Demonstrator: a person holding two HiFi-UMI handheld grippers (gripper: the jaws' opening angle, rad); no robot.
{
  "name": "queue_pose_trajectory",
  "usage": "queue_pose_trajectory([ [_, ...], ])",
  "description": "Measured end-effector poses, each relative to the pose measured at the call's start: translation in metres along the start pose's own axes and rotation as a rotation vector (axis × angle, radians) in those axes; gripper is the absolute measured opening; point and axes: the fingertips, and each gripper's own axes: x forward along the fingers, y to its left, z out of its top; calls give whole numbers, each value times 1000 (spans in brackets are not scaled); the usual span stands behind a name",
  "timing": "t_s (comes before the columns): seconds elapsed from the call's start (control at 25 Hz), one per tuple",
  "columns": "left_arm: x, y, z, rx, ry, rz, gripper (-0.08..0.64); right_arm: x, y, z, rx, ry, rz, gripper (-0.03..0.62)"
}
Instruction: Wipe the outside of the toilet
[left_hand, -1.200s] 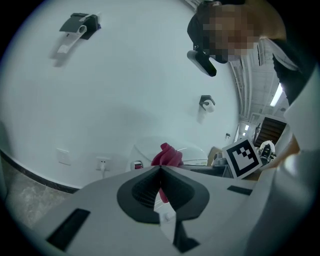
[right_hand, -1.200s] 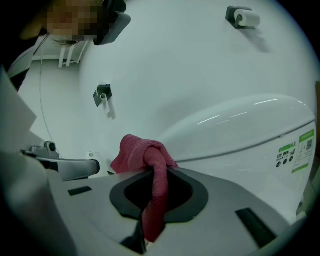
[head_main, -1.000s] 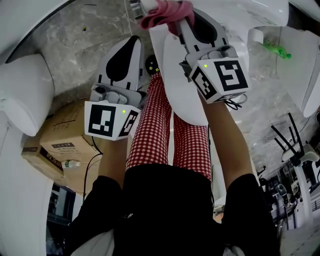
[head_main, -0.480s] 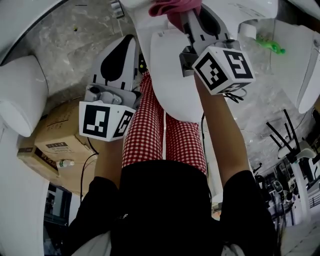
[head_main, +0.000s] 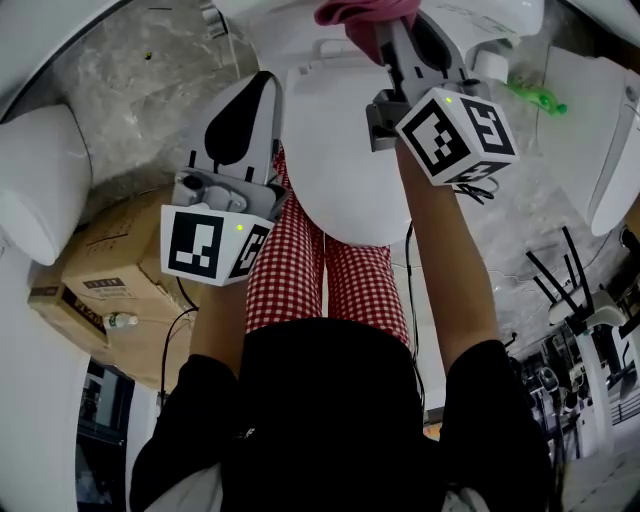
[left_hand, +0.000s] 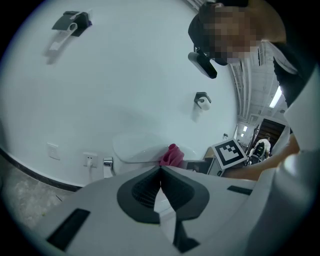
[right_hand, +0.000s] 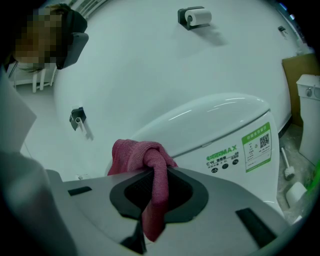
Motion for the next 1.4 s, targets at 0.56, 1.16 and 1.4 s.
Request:
queue_pose_trajectory([
  [0.56, 22, -12, 5, 20, -16, 27, 9, -19, -44, 19, 49, -23, -24, 55],
  [1.16, 36, -32, 0, 29, -1, 12, 9, -47, -96, 40, 80, -67, -103, 55],
  [1.4, 41, -41, -4, 31, 8, -3, 9, -56, -111, 44, 96, -79, -129, 55],
])
